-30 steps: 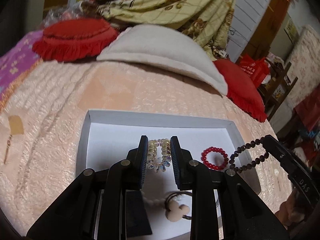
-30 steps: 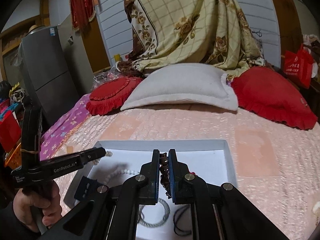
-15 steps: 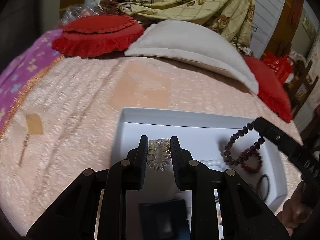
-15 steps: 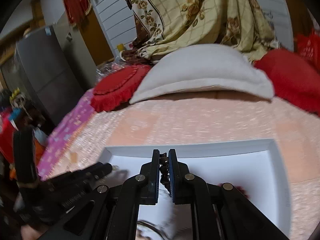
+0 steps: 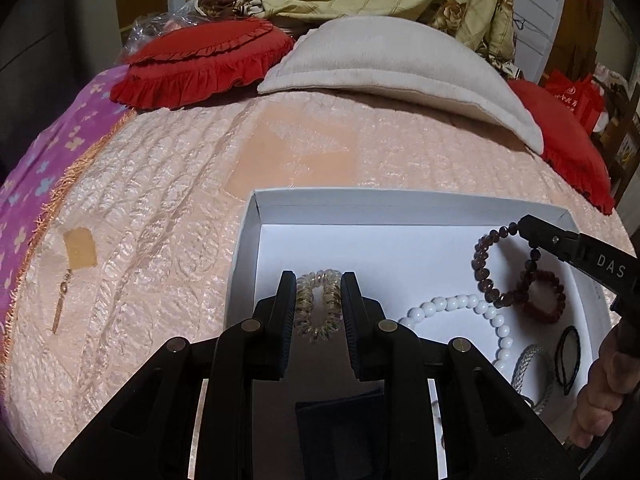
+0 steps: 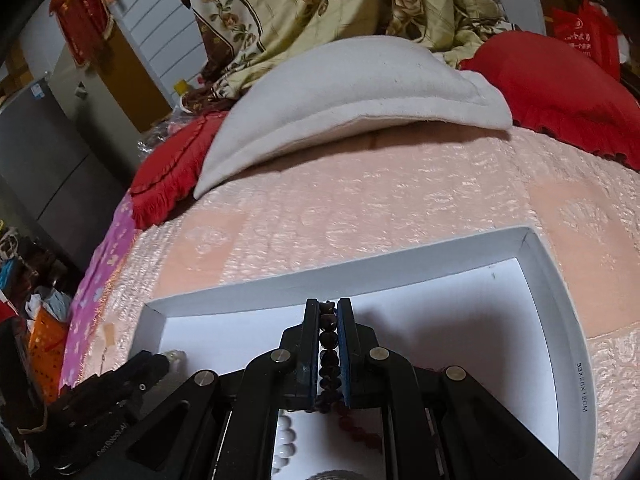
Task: Organize jewelry
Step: 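Lower the coil hair tie and brown bracelet into the tray and open both grippers, then grasp the black hair tie with the left gripper while the right moves to the green bracelet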
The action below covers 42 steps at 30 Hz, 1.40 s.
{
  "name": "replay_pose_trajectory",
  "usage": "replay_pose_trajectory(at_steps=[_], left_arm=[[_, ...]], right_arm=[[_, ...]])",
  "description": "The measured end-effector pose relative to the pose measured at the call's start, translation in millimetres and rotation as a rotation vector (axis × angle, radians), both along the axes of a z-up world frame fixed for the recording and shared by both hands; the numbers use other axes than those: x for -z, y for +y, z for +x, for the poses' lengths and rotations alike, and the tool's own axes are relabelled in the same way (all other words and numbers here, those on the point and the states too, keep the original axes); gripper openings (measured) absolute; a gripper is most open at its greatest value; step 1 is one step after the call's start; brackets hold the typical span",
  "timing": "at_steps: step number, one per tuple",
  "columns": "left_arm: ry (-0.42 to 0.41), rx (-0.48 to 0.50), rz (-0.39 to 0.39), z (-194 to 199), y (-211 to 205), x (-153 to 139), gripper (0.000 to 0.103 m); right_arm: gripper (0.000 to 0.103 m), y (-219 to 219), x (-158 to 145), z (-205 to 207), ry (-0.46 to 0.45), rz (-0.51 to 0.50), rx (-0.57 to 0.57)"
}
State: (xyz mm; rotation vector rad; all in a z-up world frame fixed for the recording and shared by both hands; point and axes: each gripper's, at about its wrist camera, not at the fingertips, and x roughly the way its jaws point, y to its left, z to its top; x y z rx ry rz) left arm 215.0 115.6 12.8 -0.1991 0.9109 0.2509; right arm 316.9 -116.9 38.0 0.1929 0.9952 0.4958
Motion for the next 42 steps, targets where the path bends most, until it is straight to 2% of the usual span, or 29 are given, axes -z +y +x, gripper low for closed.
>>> replay_pose_trajectory(at_steps=[7,22,29,33,36,42], left_arm=[[0.03,-0.006,0.01,1.2,-2.2,2.5,0.024],[0.038,-0.035,0.004,2.1,3.2,4.2,0.038],[0.055,-0.018,0.007,4.3,0.5,6.5,0.039],[0.056,-0.001,-0.01,4.4,-0.4,6.7,0.043],[0.054,0.01,-0.022,4.9,-2.2,6.4,0.051],[0.041,0.024,-0.027,4.4,-7.6,2.5,0.064]], right_arm=[[0.008,3.8,0.0,-1.9,0.001,-0.039,-0.018],[0.008,3.7,7.2,-1.2,0.037,-0.081,0.008],[0.013,1.5,12.7,-5.3,0.072,-0.089,0.018],[0.014,-1.4,13.5,-7.5,0.095,-0.063,0.02],[0.014,-7.1,13.7,-7.9,0.112,-0.027,0.036],[0.014,-21.8,-4.9,-12.6,0.049,0.057,0.06]])
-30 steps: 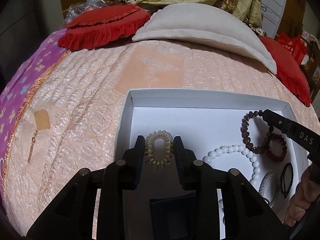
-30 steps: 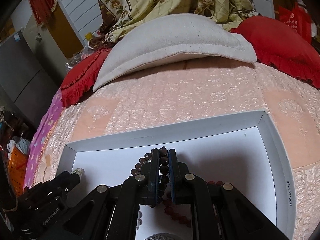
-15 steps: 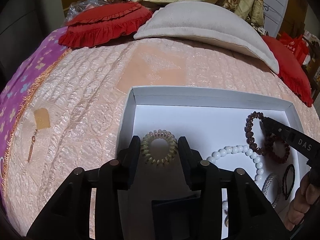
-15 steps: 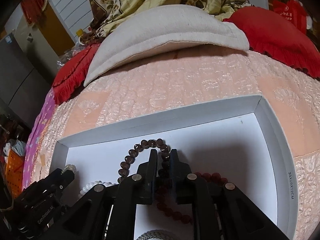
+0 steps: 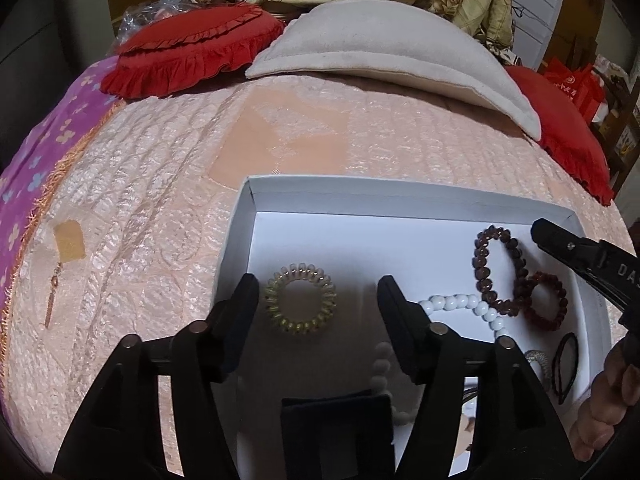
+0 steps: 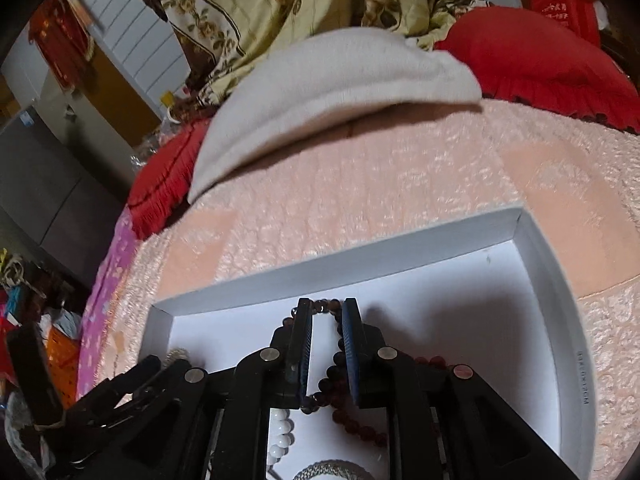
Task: Organize jewelry
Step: 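Grasp the black hair tie with the left gripper while the right moves to the green bracelet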
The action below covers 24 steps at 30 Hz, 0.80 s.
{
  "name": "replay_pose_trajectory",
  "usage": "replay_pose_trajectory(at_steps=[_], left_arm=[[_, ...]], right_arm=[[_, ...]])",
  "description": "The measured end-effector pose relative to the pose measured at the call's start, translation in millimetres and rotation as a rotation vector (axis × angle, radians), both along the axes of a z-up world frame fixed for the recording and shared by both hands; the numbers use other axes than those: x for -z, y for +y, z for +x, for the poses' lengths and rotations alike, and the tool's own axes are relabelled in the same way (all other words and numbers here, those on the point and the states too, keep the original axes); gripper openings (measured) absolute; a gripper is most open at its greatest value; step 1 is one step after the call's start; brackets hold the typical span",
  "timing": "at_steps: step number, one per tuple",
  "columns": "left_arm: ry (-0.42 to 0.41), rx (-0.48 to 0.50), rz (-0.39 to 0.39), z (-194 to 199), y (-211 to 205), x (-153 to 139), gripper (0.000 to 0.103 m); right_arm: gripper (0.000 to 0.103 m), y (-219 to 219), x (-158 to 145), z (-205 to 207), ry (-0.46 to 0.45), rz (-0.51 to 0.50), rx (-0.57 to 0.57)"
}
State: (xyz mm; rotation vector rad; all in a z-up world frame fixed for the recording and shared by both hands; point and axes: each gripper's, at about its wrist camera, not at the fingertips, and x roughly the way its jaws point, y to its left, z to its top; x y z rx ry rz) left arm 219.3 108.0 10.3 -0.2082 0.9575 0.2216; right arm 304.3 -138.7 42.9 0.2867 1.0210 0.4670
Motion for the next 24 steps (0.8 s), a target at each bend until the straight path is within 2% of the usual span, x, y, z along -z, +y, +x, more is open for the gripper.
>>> replay_pose_trajectory(at_steps=[2,8,10,11,14,18,22,24], left_arm=[[-0.019,-0.003,-0.007,-0.5,-0.8,-4.2,0.069],[-0.155,-0.003,-0.067,-14.7,-2.5,-34.1,0.069],[-0.195,0.018,-0.069,-25.2,-7.2,-44.4,0.069],[-0.214,0.035,-0.064,-34.0,-11.3,-49.8,0.069],[-0.256,0.083,-0.04,-65.4,-24.2,-58.0,0.069],[-0.247,0.14,-0.048,-104.9,-43.6,-52.0,0.069],[-0.199,0.209,-0.141,-141.1,-72.9,-31.1,0.069],[-0.176,0.252,-0.133,-150.5,-95.0,-21.8,0.069]], right_arm=[[0.014,-4.3,-9.1,-3.7,-0.024,-0.002,-0.008],[0.014,-30.2,-39.2,-29.7,-0.124,-0.035,-0.028],[0.021,-47.7,-48.6,-50.1,-0.172,-0.036,-0.033],[0.028,-52.7,-50.6,-56.7,-0.186,-0.039,-0.033],[0.031,-77.2,-58.7,-94.4,-0.264,-0.088,-0.044],[0.031,-104.1,-54.0,-144.5,-0.302,-0.144,-0.064],[0.032,-123.4,-25.9,-173.6,-0.227,-0.217,-0.066],[0.032,-128.2,-10.6,-180.0,-0.195,-0.273,-0.07]])
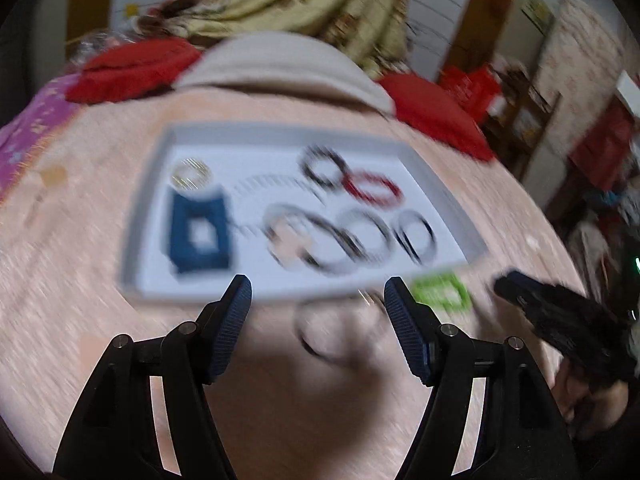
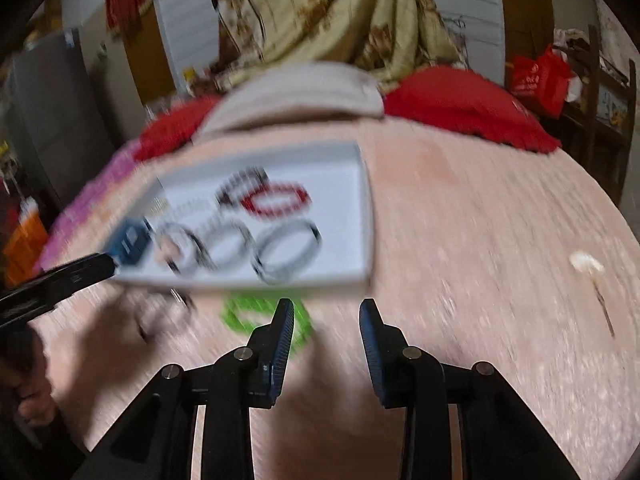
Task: Organize jewelry
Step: 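Grasp the black hair tie with the left gripper while the right moves to the green bracelet, then grasp the green bead bracelet with the right gripper while the left holds the black hair tie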
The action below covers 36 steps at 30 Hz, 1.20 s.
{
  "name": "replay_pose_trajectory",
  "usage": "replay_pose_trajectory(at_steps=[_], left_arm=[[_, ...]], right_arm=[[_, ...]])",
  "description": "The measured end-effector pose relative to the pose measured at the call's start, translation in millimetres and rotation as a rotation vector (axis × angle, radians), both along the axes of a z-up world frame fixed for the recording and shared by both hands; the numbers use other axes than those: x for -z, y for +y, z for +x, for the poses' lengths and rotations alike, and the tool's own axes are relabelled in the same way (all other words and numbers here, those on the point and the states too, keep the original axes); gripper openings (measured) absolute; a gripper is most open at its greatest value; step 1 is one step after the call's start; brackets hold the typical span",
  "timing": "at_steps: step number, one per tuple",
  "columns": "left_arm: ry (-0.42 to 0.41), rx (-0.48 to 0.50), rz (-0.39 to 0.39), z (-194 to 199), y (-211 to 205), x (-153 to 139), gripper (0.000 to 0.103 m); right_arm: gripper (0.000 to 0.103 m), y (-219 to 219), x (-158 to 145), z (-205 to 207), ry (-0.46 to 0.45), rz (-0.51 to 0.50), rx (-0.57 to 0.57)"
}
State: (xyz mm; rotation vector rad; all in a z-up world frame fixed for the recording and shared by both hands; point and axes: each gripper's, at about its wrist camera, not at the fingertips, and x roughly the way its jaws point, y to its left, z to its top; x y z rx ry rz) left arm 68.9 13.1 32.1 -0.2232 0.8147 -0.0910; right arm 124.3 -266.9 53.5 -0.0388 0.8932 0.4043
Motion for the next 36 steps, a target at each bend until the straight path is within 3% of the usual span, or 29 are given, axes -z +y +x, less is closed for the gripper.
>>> replay_pose_trajectory(at_steps=[4,11,17,19,21,22,23,27,30,36], left_arm=[[0.027,0.039,0.062,4.5,-36.2,16.0,0.068],[0.067,-0.001,0.031,35.6,-44.2,29.8,0.067],[0.081,-0.011,0.049,47.3,-45.3,34.9,0.067],[0.083,-0.013,0.071,48.1,-46.9,35.6,0.067],[0.086,-0.001,0.162,48.8,-58.3,38.5,0.066],[0.084,-0.004,0.224,47.7,-65.1,39.9,0.059],[0.077,0.01,0.209,46.1,-66.5,40.1,0.041],[0.071,0.001,0.194,46.3,-60.2,41.1,0.014],[0.076,0.002,0.128,46.4,-49.4,40.6,0.005],[0.04,0.041,0.048,32.2,-42.2,28.1,0.005]], right_arm=[[0.032,-8.6,13.7,-4.0,0.03,-0.019,-0.008],[0.032,-6.9,12.7,-8.8,0.036,-0.011,-0.05],[0.032,-1.2,11.8,-13.0,0.044,-0.016,-0.079],[0.032,-1.5,11.9,-13.2,0.044,-0.022,-0.077],[0.032,-2.8,13.1,-12.3,0.049,-0.024,-0.067],[0.032,-3.5,13.7,-11.5,0.052,-0.025,-0.062],[0.032,-4.5,14.4,-10.6,0.056,-0.024,-0.056],[0.032,-5.2,14.4,-11.2,0.05,-0.017,-0.055],[0.032,-2.0,13.9,-8.9,0.044,0.012,-0.096],[0.032,11.4,20.1,3.9,0.048,0.034,-0.14]])
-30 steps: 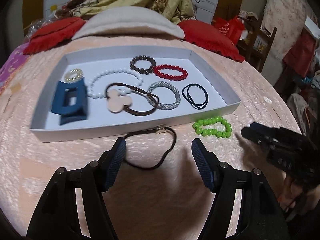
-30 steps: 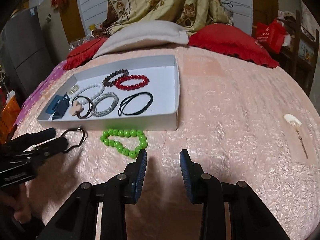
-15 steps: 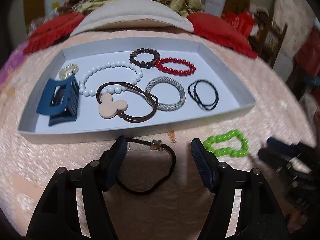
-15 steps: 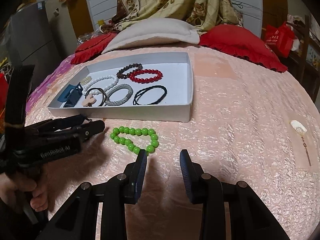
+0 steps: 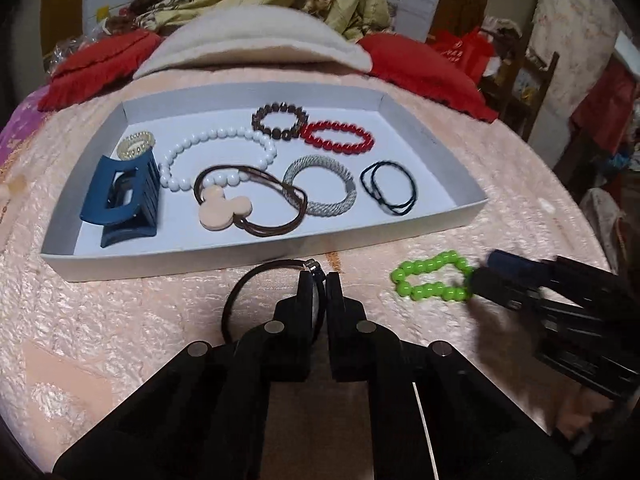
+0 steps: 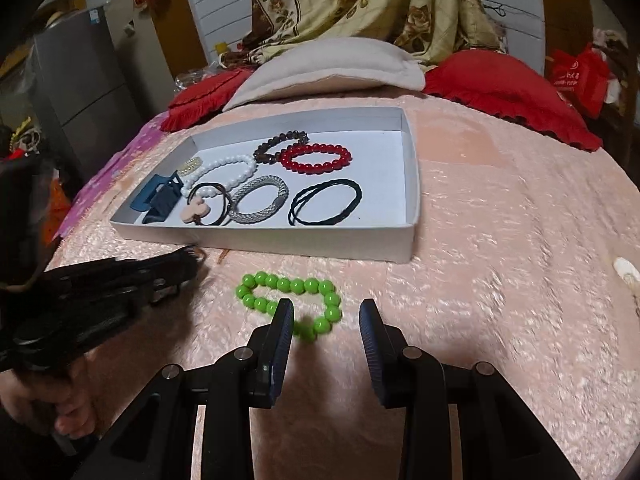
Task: Organize jewelry
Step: 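Grasp the green bead bracelet with the right gripper while the left holds the black hair tie, then lower the black hair tie and green bracelet into the tray and open both grippers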
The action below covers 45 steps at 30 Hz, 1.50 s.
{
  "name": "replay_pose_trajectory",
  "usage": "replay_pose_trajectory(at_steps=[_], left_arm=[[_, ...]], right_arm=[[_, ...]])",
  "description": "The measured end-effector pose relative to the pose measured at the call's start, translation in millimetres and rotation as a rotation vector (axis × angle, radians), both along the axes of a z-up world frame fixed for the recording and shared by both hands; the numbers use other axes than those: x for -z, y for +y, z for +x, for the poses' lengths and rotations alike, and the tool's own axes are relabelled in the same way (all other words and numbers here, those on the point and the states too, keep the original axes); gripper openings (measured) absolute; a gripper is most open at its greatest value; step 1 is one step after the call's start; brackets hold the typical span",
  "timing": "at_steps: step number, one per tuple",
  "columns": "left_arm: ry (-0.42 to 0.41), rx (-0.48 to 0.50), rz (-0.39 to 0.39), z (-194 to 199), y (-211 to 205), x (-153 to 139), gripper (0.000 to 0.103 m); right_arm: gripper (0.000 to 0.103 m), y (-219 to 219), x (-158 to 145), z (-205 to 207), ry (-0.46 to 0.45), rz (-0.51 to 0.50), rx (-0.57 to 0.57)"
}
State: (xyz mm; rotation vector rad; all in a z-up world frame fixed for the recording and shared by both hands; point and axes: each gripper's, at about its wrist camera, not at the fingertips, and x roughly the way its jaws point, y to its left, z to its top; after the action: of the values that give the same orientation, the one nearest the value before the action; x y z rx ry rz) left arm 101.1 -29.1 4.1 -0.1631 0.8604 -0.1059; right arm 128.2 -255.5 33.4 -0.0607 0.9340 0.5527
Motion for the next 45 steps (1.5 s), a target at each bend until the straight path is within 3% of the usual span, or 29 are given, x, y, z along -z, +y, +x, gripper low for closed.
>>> replay_pose_trajectory(at_steps=[4,7,12,17,21,30,45], left_arm=[[-0.039,0.02,-0.036,-9.1,6.7,-11.0,0.005],[-0.05,0.016,-0.054,-13.0,13.3,-15.2,0.005],[-0.048,0.001,-0.056,-13.8,18.1,-16.1,0.005],[-0.042,-0.007,-0.046,-12.6,16.2,-14.4,0.005],[-0.04,-0.015,-0.043,-12.2,17.0,-14.7,0.005],[-0.042,-0.044,-0.001,-13.9,16.9,-17.1,0.005],[-0.043,-0.102,0.077,-14.1,19.8,-21.5,0.005]], right_arm=[[0.032,11.4,9.1,8.0,0.005,-0.057,-0.027],[0.03,23.0,9.5,2.6,-0.046,-0.141,-0.082],[0.012,16.9,9.7,3.7,-0.041,-0.136,-0.092],[0.009,14.8,7.6,-0.7,-0.04,-0.141,-0.068],[0.008,10.7,-3.7,-10.1,-0.05,-0.092,-0.059],[0.008,0.7,-50.8,-24.3,-0.128,0.137,-0.029],[0.008,12.6,-66.0,-27.0,-0.209,0.154,0.03]])
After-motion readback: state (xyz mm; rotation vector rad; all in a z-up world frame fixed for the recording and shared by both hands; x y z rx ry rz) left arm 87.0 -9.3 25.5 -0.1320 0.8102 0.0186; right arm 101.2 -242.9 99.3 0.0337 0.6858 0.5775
